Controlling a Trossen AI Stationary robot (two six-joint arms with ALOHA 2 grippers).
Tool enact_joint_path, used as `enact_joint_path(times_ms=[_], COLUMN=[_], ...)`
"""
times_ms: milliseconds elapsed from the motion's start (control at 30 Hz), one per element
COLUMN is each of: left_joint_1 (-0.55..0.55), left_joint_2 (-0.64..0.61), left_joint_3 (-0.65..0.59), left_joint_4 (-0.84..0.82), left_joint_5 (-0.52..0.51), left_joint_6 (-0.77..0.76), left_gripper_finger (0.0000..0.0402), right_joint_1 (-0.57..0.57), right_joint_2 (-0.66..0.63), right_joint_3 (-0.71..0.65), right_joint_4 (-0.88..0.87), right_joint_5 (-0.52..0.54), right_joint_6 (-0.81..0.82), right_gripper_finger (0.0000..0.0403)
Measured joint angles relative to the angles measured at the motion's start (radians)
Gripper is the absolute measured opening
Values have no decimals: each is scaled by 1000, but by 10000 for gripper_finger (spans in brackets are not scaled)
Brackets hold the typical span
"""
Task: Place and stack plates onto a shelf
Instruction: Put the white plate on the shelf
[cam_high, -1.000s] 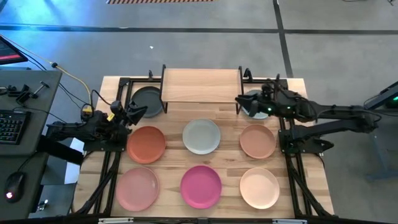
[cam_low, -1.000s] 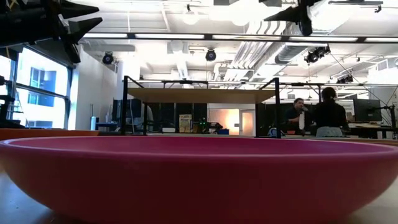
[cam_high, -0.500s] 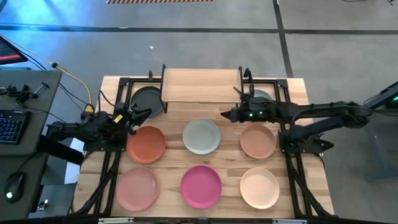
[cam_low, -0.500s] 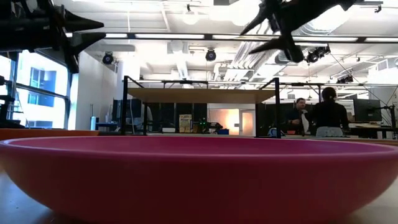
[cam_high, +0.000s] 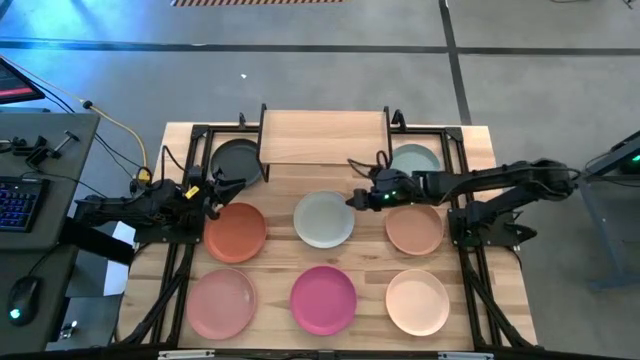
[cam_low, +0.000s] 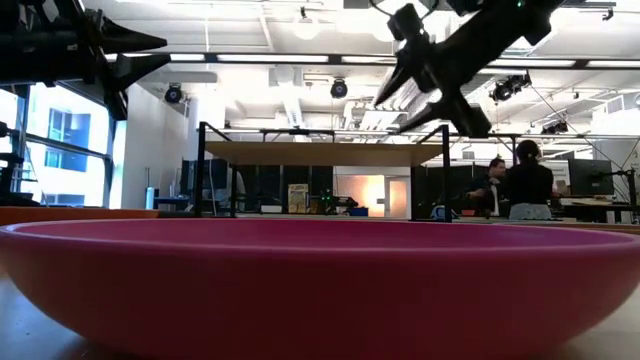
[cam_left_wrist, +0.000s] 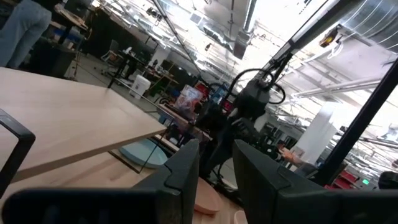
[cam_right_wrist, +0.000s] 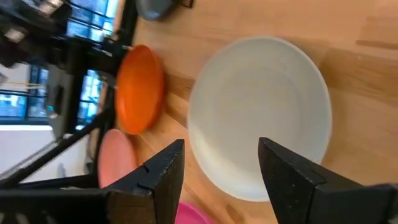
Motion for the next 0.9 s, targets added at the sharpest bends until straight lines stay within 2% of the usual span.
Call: enact_joint_path(times_ms=[433, 900], left_joint_1=[0, 0], left_joint_2=[0, 0], left_joint_3=[0, 0], left_joint_4=[0, 0], left_joint_5=[0, -1], left_joint_6=[2, 1], left_gripper_finger=[90, 90], right_joint_1=[5, 3], right_joint_2=[171, 279], right_joint_3=[0, 0], right_joint_4=[0, 0], right_joint_5=[16, 66], right_joint_6=[-19, -89], right_gripper_finger=[186, 186])
